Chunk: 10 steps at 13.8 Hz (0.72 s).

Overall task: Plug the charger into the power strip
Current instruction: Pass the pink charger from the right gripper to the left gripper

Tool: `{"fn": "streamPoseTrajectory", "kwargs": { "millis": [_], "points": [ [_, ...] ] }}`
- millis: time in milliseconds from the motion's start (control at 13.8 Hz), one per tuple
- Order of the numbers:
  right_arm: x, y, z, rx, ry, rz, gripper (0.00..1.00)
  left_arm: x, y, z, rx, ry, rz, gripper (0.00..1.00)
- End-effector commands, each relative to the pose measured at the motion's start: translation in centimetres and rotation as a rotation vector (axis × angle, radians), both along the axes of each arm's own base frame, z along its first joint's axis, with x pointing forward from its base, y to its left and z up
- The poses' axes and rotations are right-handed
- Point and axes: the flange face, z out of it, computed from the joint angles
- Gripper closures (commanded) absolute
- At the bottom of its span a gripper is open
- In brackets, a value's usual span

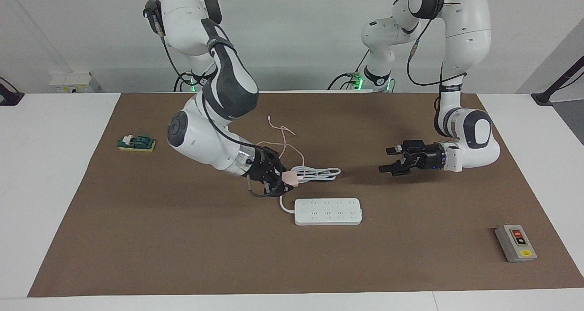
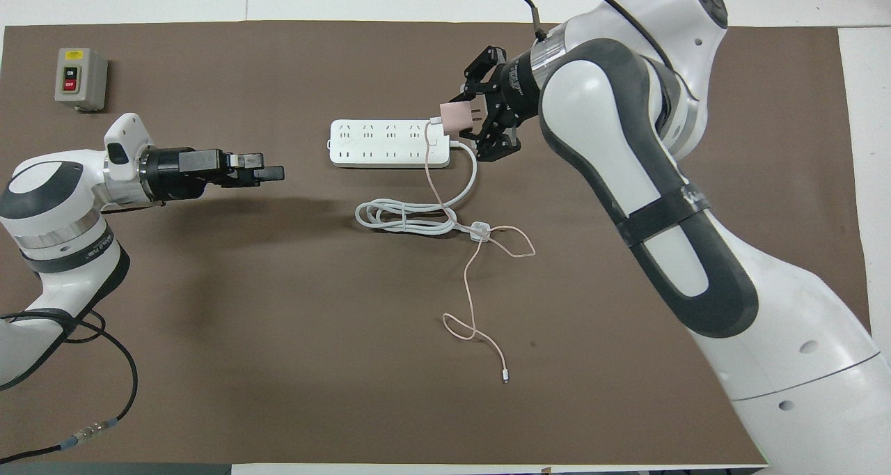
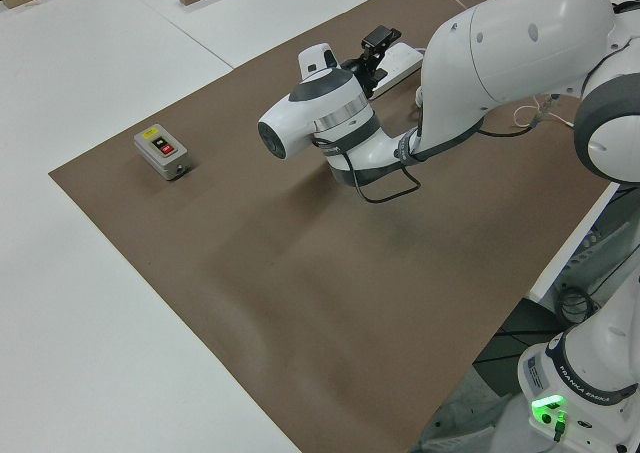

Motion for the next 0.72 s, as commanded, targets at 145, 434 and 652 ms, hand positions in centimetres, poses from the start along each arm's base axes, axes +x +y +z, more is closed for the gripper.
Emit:
{"fn": "streamPoseTrajectory", "kwargs": {
  "millis": [145, 434, 652],
  "points": [
    [-1.7, 5.3, 0.5, 0.023, -0.005, -0.06, 1.0, 0.6, -5.5, -0.4, -0.061, -0.006, 0.03, 0.0],
    [-3.1, 8.6, 0.4, 0.02, -0.039, -0.042, 1.0, 0.3, -9.7, -0.2, -0.086, 0.017, 0.025, 0.0],
    [-3.7, 9.7, -0.3, 0.011, -0.051, -0.039, 1.0, -0.2, -11.0, 0.1, -0.11, 0.185, -0.002, 0.0]
  ]
}}
